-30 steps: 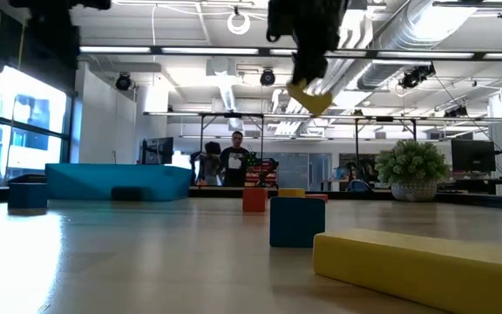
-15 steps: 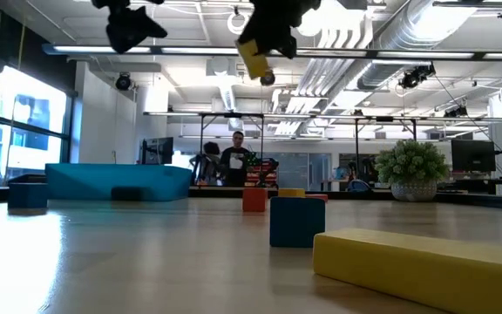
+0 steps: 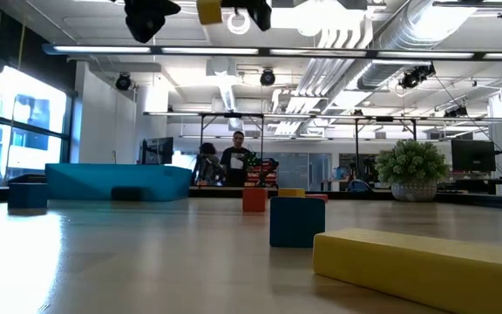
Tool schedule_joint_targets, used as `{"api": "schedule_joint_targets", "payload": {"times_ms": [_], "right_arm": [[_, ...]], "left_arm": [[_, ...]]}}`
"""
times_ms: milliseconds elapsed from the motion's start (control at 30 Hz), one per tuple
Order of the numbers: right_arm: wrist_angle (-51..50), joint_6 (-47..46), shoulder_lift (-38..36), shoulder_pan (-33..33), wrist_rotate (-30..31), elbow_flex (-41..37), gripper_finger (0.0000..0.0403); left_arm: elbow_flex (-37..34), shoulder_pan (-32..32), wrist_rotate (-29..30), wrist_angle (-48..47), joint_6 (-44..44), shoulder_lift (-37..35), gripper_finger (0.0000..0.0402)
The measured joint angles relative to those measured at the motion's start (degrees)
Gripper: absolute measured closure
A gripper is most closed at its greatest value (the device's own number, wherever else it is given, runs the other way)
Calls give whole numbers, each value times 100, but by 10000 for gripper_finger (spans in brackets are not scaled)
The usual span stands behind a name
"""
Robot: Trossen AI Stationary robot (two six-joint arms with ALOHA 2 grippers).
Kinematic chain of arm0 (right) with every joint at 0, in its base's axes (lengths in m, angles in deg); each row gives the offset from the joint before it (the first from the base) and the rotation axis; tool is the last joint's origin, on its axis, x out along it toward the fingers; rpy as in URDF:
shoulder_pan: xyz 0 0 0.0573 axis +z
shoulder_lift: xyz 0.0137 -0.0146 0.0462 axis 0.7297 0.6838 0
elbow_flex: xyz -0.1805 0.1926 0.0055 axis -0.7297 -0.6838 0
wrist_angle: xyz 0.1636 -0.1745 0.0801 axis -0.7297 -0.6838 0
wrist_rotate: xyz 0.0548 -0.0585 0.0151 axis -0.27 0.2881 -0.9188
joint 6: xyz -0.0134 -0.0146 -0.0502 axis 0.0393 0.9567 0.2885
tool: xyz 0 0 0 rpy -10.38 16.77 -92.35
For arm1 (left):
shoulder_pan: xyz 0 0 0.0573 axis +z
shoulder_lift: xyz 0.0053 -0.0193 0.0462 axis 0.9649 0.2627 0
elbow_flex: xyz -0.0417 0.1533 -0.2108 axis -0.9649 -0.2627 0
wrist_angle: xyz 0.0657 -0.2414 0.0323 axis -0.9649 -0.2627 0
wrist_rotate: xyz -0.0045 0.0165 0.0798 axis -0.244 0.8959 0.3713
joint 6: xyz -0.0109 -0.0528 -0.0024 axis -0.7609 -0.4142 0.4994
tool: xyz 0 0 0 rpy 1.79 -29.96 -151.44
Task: Sort & place blocks by color
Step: Put the right yellow block into the dark blue bin
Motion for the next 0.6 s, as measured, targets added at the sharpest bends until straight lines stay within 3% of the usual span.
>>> {"api": "schedule_joint_targets", "payload": {"times_ms": [600], "right_arm": [[974,-388,0,190,110,0,300]], "left_arm": [[0,-2,266,841,-890,24,177]]}}
